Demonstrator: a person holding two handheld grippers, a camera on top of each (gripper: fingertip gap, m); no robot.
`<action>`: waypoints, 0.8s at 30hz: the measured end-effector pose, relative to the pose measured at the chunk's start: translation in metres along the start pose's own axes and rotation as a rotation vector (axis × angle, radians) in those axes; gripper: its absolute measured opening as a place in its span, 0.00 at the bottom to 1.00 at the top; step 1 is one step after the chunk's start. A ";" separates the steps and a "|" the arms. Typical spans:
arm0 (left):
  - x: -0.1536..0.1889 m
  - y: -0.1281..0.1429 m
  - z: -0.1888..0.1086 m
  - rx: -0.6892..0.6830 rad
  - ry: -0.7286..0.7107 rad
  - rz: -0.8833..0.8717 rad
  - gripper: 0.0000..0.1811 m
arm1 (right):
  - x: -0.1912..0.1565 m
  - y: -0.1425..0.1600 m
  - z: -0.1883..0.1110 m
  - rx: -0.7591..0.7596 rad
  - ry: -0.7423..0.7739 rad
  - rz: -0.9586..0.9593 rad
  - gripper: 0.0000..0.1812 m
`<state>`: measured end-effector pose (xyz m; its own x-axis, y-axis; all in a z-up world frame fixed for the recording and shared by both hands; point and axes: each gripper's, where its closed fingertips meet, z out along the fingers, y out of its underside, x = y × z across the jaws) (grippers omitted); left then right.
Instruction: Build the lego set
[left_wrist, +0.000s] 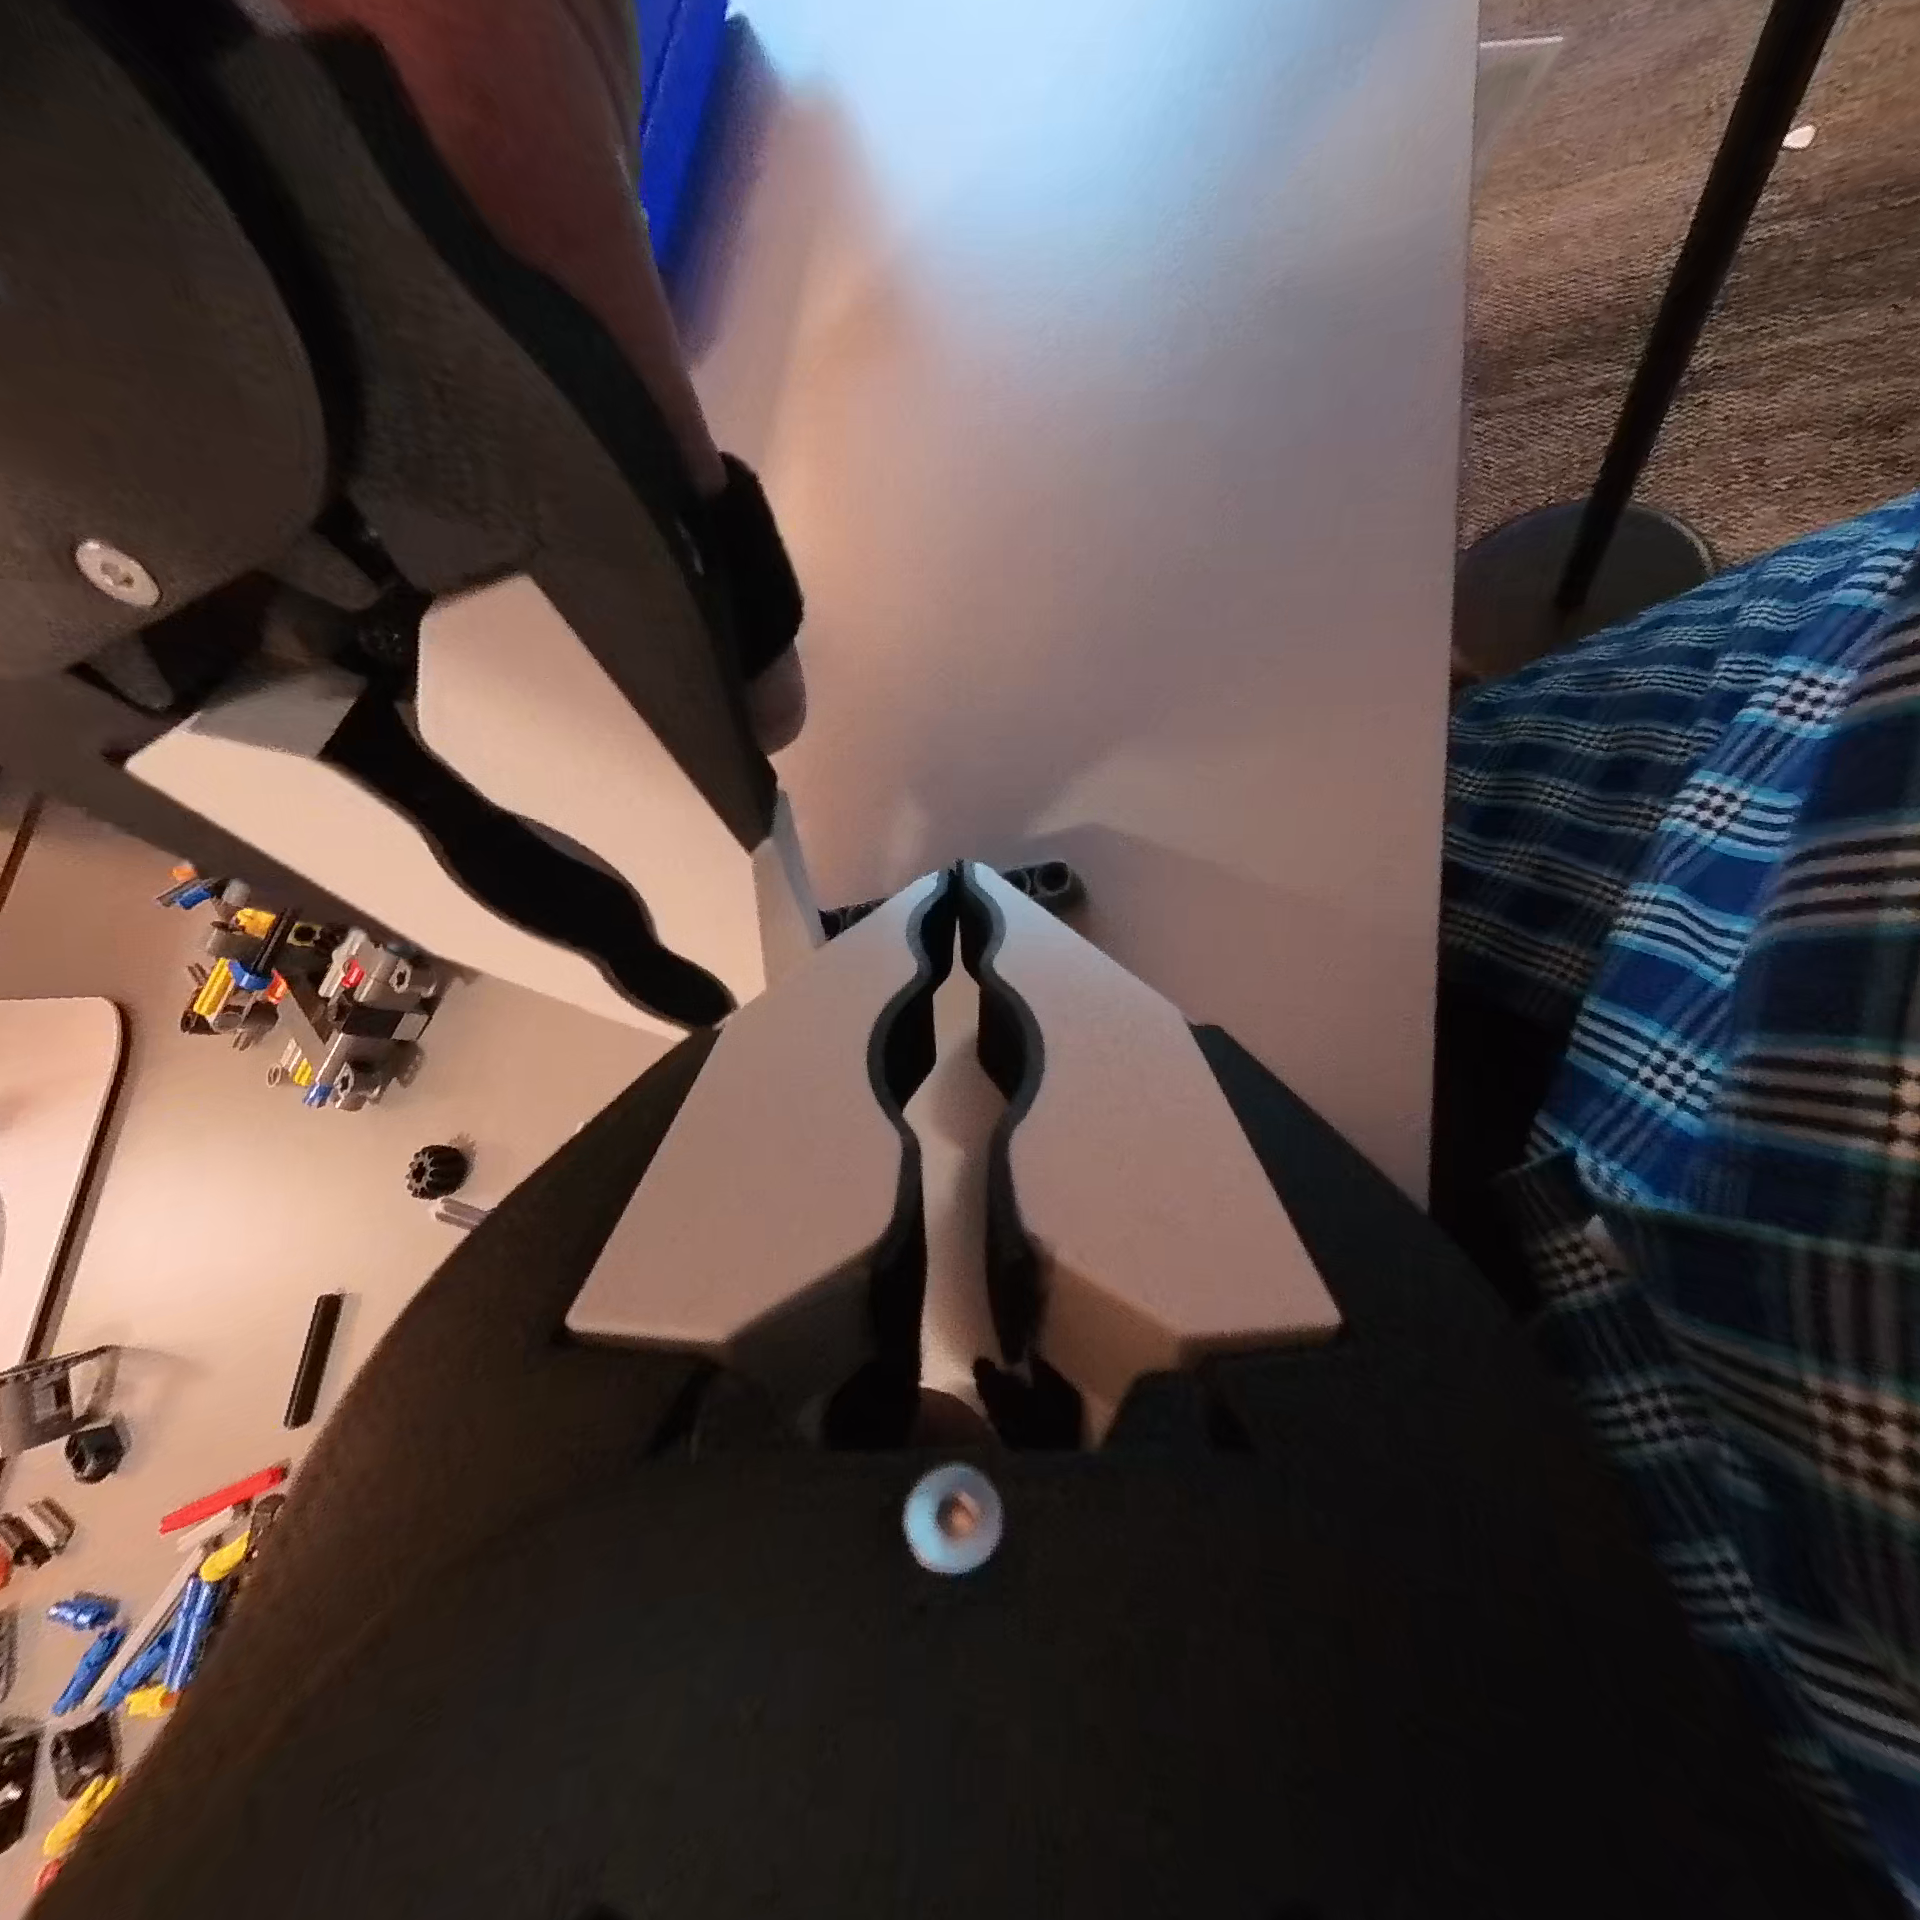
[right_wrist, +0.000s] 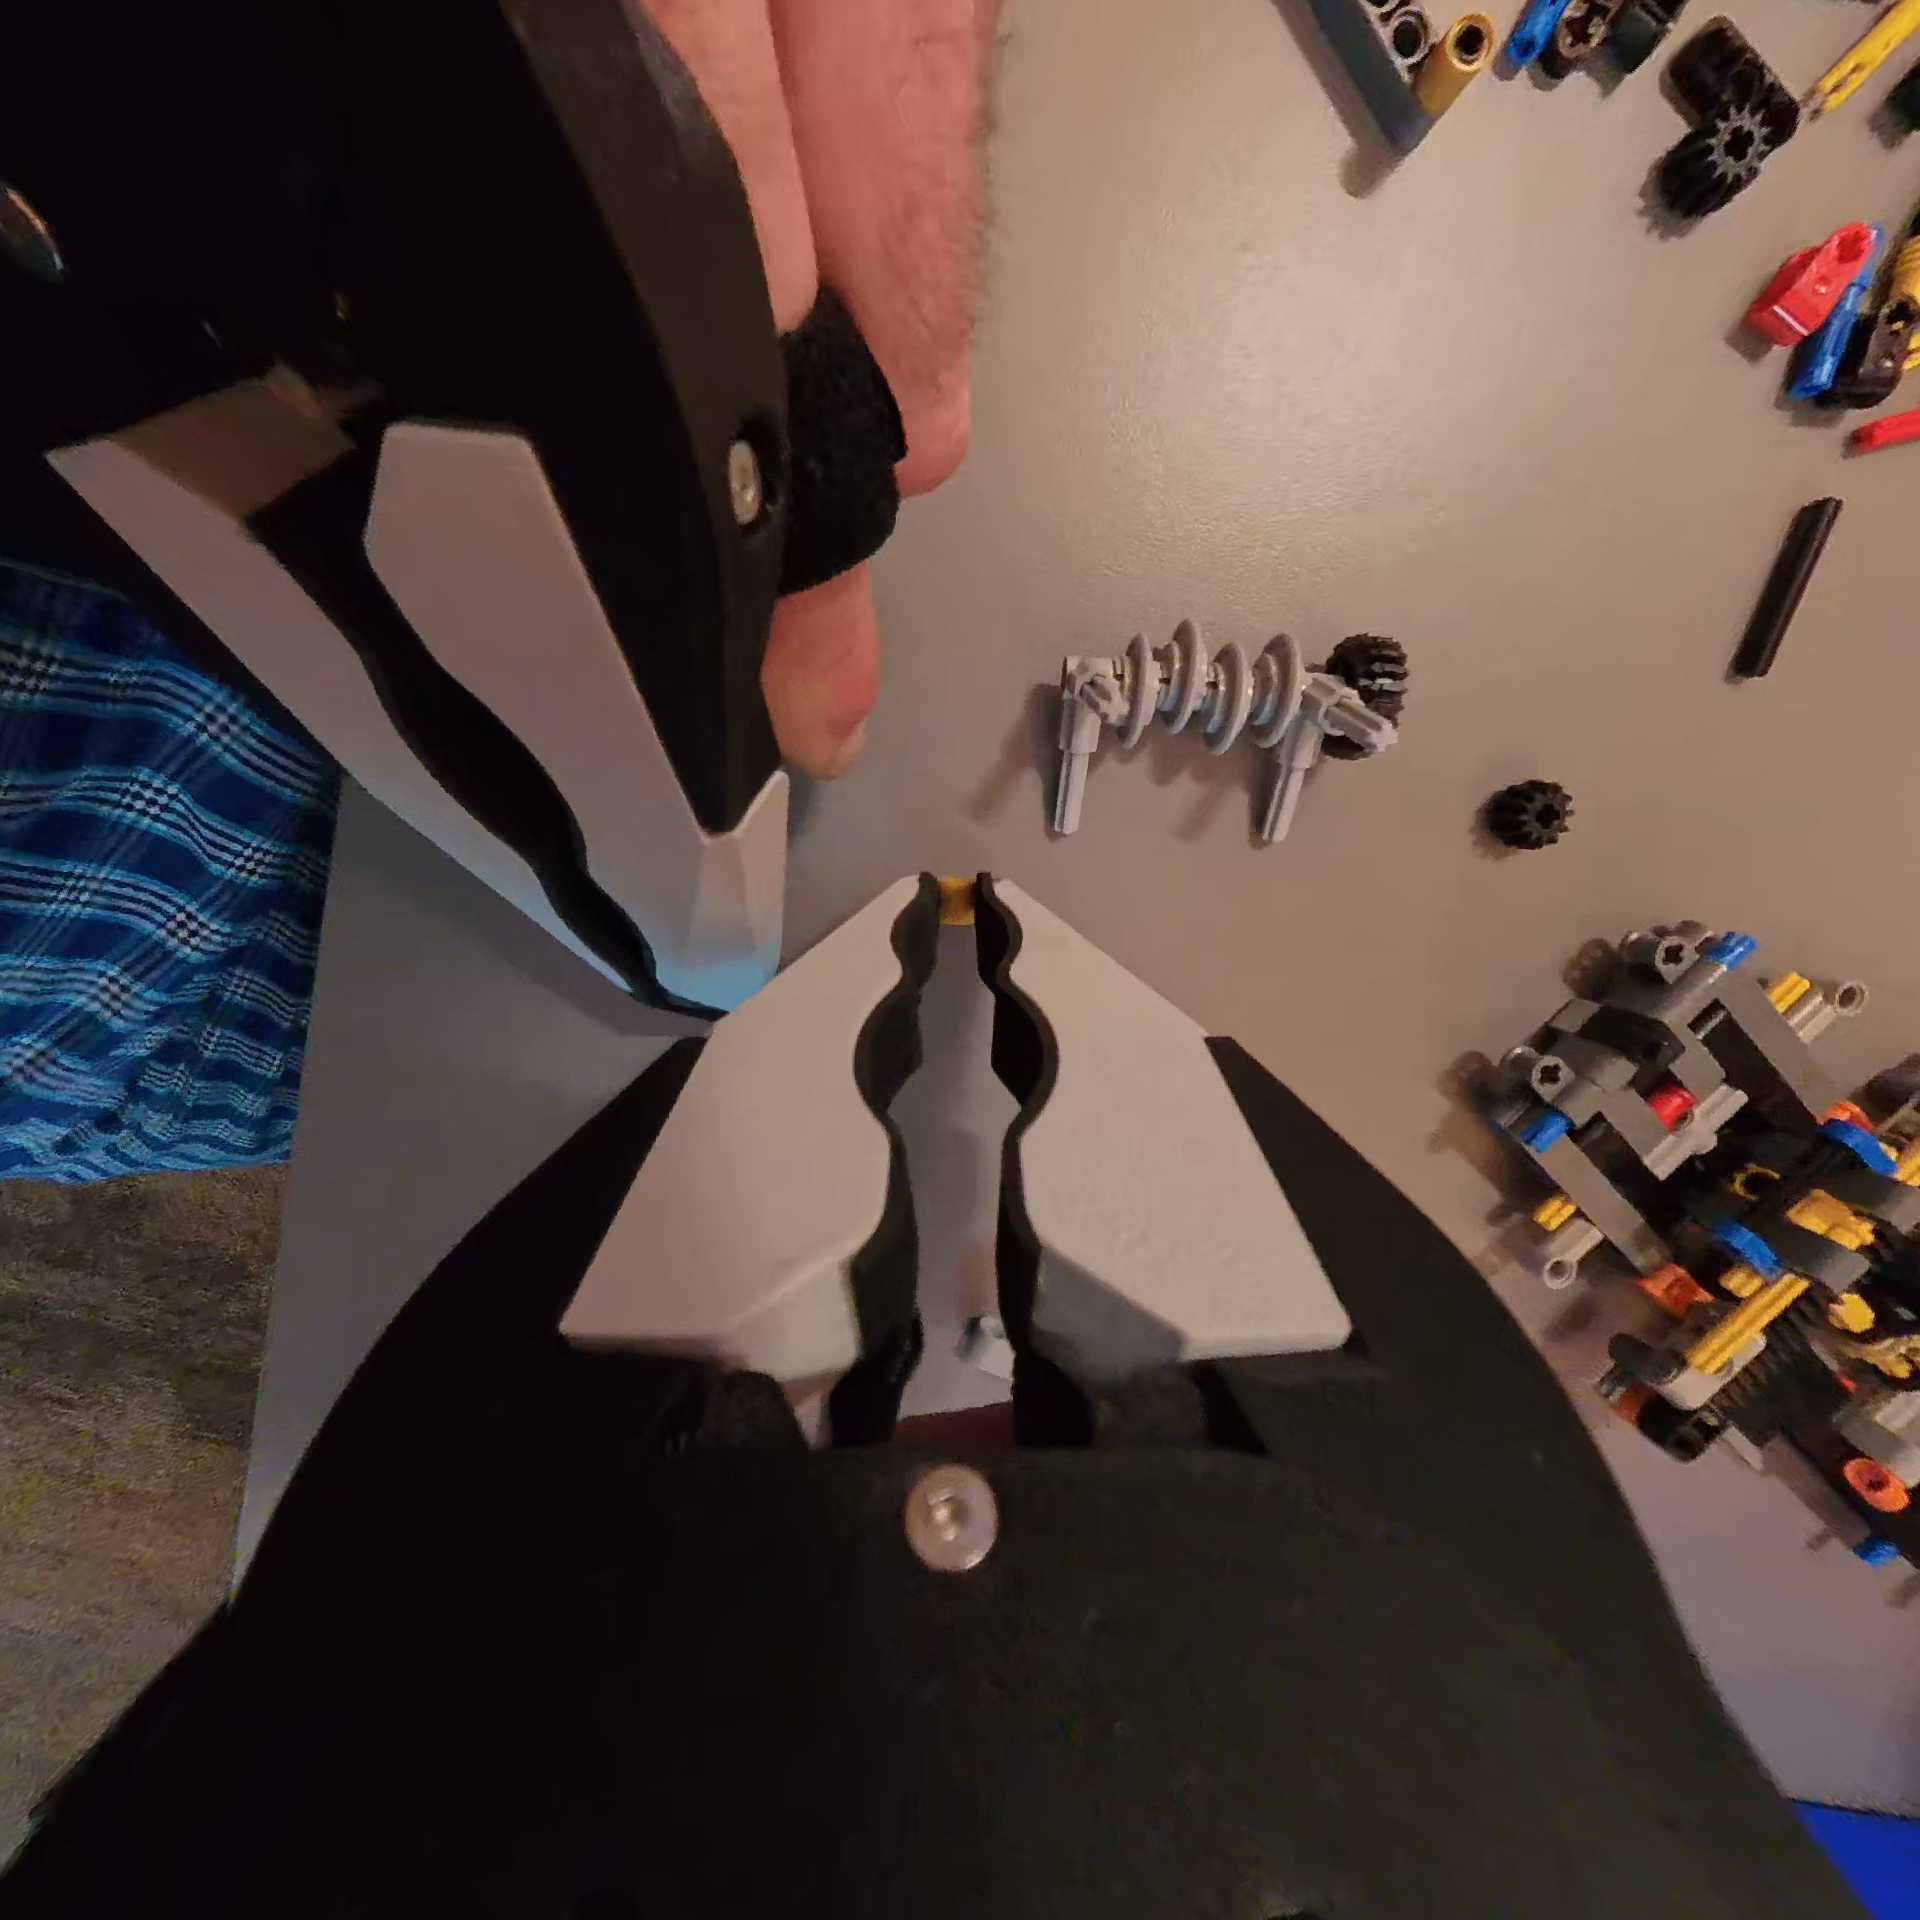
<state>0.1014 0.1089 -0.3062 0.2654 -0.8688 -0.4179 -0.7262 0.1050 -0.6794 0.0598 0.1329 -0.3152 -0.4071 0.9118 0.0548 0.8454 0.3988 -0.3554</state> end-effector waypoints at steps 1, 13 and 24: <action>0.000 0.000 -0.001 0.001 -0.004 0.002 0.00 | 0.001 -0.001 -0.001 0.027 0.001 0.032 0.02; -0.059 -0.013 -0.059 0.227 -0.445 -0.100 0.11 | 0.021 -0.033 -0.063 0.656 0.028 0.647 0.02; -0.075 -0.028 -0.066 0.257 -0.530 -0.045 0.03 | 0.013 -0.042 -0.091 0.953 -0.097 0.840 0.02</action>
<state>0.0598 0.1389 -0.2159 0.6209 -0.5220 -0.5848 -0.5473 0.2454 -0.8001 0.0503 0.1370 -0.2145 0.0727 0.8213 -0.5658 0.2883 -0.5604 -0.7764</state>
